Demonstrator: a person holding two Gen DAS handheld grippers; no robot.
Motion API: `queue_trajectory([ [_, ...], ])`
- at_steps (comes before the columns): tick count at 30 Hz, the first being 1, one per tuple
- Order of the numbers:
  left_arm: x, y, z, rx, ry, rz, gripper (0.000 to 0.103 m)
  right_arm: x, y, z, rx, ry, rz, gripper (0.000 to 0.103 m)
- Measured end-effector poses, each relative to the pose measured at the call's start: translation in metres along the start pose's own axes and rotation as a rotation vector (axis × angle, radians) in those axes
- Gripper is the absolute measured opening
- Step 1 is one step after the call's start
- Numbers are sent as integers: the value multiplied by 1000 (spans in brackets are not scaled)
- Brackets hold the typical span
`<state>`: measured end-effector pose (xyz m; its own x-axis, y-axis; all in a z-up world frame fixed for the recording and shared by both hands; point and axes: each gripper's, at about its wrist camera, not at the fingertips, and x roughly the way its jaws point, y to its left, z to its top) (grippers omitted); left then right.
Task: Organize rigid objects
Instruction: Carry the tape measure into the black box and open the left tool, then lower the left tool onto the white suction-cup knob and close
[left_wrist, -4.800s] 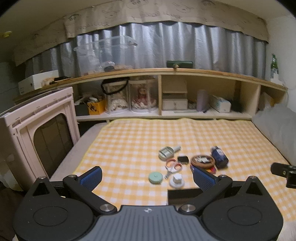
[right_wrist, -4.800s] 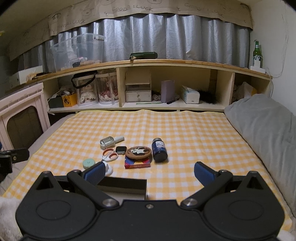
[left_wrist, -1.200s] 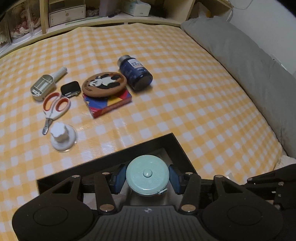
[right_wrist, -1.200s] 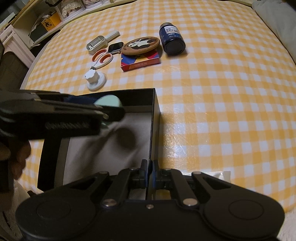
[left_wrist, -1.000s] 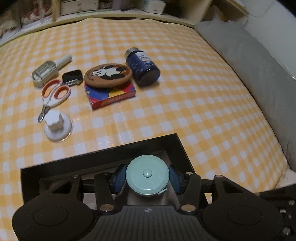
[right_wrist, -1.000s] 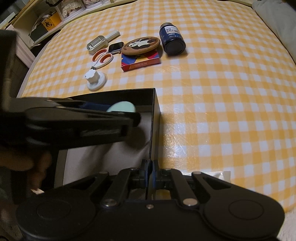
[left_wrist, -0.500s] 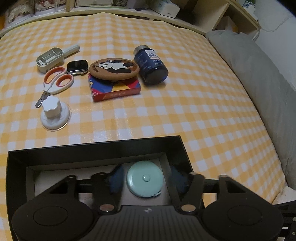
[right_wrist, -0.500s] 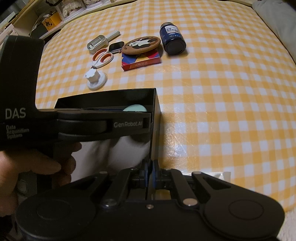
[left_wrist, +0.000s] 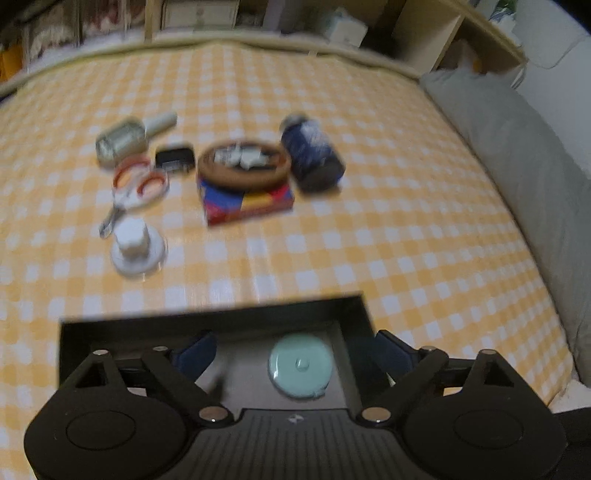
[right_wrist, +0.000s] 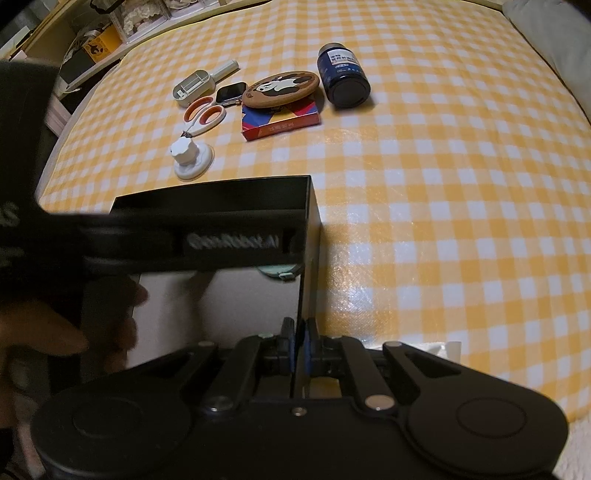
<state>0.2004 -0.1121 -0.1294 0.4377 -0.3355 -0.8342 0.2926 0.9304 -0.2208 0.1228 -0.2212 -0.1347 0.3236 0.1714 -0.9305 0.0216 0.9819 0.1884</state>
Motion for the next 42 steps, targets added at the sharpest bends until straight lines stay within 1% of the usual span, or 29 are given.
queue_trajectory([
  [6, -32, -5, 23, 39, -114, 3, 100, 0, 0, 0, 0, 0, 0, 6],
  [11, -51, -1, 41, 41, -189, 11, 103, 0, 0, 0, -2, -1, 0, 6],
  [16, -60, 14, 57, 31, -249, 45, 103, 0, 1, 0, -2, -1, 0, 6],
  [19, -59, 30, 67, 15, -265, 72, 103, 0, 1, 0, -6, 0, -2, 6],
  [24, -43, 62, 78, -17, -270, 182, 103, 0, 2, -1, -8, 1, -3, 6],
  [27, -31, 83, 78, -12, -265, 219, 103, 0, 2, 0, -13, 2, -5, 6],
  [30, -15, 102, 76, -22, -244, 255, 103, -1, 3, -2, -12, 4, -3, 6],
  [35, 7, 125, 69, -22, -185, 257, 103, -1, 2, -1, -9, 7, -1, 6],
  [37, 14, 130, 65, -2, -153, 230, 103, -1, 2, 0, -11, 7, -1, 6],
  [39, 17, 131, 61, 13, -129, 201, 99, -1, 2, -1, -11, 7, -1, 6],
  [41, 21, 130, 60, 24, -107, 193, 81, -1, 2, -1, -10, 7, -1, 6],
  [42, 22, 130, 59, 29, -92, 186, 77, -1, 3, -1, -11, 7, -2, 6],
])
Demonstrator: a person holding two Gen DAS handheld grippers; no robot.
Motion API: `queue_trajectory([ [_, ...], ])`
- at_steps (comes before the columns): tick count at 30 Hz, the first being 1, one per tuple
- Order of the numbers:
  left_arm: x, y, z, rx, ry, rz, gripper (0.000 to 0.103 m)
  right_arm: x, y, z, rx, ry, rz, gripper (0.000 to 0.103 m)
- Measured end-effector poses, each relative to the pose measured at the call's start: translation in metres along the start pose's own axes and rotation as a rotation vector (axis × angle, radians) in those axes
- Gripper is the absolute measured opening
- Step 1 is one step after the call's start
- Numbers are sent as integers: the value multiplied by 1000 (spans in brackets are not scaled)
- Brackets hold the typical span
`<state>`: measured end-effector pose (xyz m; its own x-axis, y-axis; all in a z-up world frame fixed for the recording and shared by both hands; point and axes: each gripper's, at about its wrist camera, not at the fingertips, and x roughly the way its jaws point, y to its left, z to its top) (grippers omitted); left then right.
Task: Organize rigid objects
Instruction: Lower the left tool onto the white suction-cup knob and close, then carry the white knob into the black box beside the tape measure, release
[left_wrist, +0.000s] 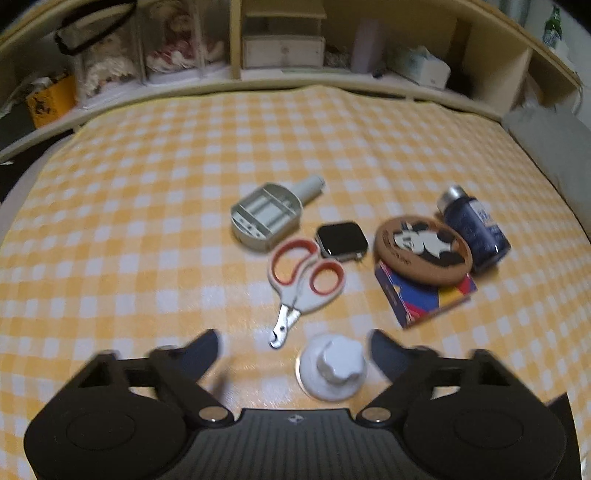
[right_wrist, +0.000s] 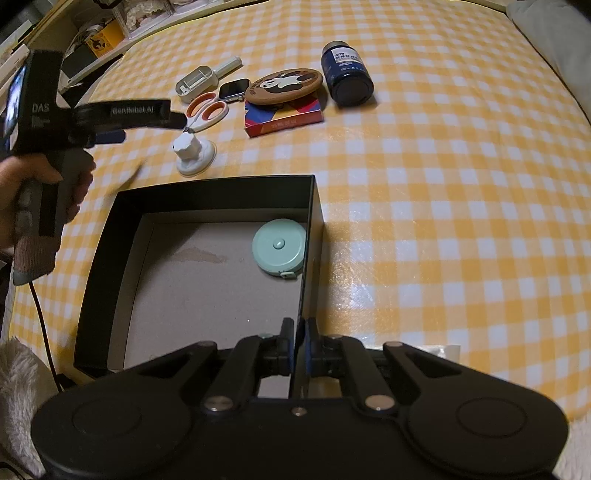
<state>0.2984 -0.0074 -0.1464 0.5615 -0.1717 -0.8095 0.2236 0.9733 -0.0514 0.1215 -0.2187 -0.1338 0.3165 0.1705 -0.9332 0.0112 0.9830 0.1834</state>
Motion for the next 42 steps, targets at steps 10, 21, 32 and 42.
queue_trajectory([
  [10, 8, -10, -3, 36, 53, -85, 50, 0, 0, -1, -3, -1, -1, 6],
  [21, 13, -14, -7, 42, 62, -90, 31, 1, 1, -1, -4, -1, -2, 6],
  [32, 1, -10, 2, 15, 31, -104, 30, 1, 0, -1, -2, -1, -1, 6],
  [42, -81, -35, 20, 101, -89, -241, 30, 1, -1, -2, -9, -3, -1, 6],
])
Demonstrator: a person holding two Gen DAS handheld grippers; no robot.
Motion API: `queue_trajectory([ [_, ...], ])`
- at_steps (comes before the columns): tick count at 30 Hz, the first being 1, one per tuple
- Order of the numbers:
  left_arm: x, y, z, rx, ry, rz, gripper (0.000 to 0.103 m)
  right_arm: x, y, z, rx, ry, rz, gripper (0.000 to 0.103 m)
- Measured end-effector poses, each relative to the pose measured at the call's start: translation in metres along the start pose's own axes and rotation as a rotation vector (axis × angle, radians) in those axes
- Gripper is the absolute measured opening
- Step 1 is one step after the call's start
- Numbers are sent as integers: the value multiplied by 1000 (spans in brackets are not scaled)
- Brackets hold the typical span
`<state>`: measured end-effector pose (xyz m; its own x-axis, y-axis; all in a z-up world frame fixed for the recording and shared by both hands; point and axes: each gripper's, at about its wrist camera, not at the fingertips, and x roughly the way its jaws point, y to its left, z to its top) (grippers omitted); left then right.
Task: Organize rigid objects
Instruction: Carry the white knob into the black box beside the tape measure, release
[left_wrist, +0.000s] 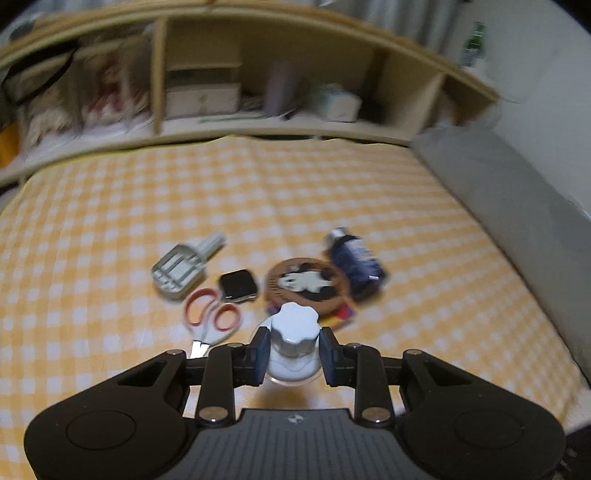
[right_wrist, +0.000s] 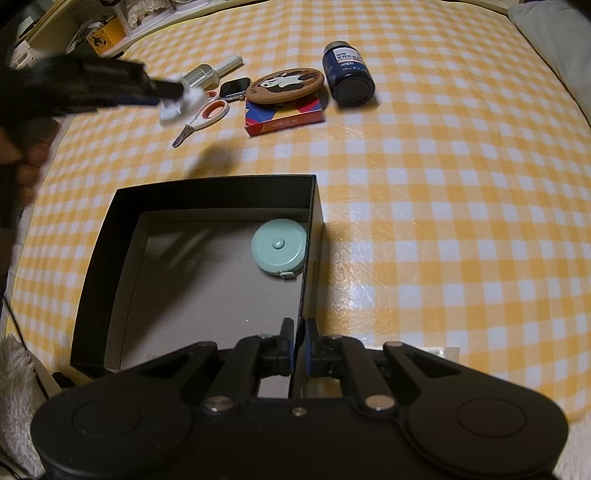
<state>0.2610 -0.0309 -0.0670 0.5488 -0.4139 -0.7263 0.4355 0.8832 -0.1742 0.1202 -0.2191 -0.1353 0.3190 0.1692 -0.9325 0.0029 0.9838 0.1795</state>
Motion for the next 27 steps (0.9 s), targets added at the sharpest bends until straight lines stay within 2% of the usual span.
queue_trajectory([
  [5, -26, -28, -23, 32, 22, -69, 30, 0, 0, 0, -2, 0, 0, 6],
  [11, -30, -47, -57, 54, 82, -84, 30, -1, 1, 0, -6, -1, -3, 6],
  [18, -4, -62, -85, 94, 156, -51, 30, -2, 2, 0, -17, -3, -7, 6],
  [27, 31, -60, -107, 106, 179, 27, 30, -2, 3, 0, -20, -4, -8, 6],
])
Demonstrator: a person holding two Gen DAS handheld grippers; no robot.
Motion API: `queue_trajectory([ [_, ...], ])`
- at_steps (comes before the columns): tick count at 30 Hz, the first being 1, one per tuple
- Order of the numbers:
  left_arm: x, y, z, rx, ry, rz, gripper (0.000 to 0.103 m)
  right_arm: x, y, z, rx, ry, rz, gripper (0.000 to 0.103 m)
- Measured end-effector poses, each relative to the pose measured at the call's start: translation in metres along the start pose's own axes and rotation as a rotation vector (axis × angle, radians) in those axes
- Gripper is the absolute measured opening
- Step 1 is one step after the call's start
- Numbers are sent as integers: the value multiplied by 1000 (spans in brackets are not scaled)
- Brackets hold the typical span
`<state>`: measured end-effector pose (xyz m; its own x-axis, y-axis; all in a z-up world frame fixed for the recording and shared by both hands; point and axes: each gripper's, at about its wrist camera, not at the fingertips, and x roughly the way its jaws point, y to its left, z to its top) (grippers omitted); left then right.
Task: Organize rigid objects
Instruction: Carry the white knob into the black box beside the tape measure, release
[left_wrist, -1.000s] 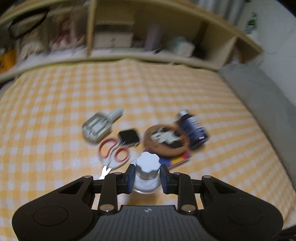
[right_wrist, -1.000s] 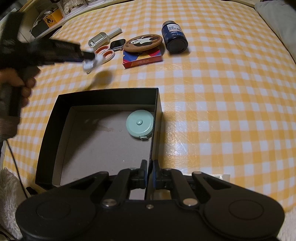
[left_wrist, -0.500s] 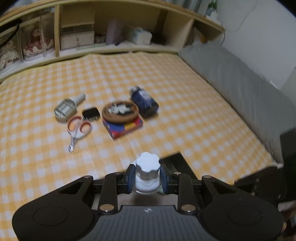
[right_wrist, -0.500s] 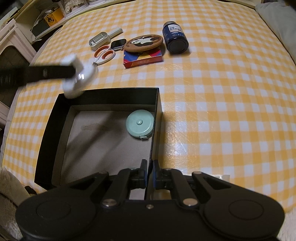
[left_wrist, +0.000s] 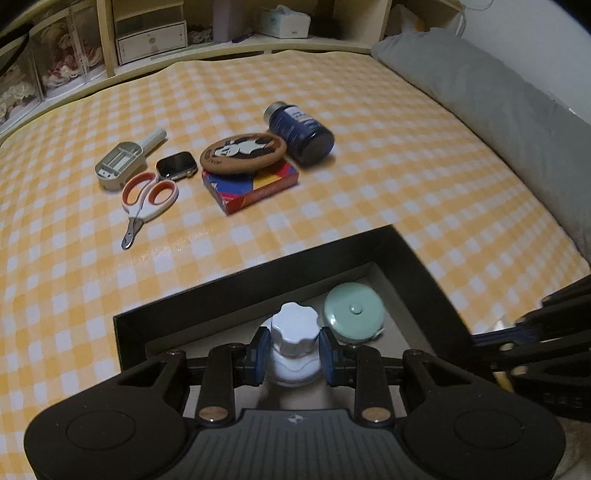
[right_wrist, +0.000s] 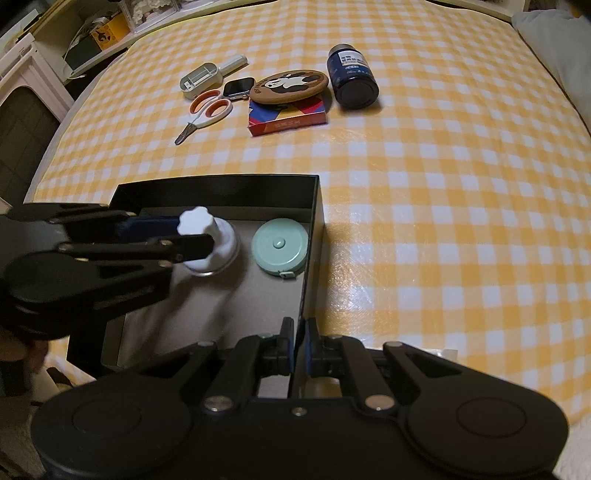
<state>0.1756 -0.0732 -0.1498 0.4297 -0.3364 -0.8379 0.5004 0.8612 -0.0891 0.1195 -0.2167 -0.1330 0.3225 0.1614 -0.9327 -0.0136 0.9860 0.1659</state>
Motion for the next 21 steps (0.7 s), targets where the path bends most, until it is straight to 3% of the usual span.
queue_trajectory([
  [21, 11, -6, 0, 14, -28, 3, 31, 0, 1, 0, -2, -1, 0, 6],
])
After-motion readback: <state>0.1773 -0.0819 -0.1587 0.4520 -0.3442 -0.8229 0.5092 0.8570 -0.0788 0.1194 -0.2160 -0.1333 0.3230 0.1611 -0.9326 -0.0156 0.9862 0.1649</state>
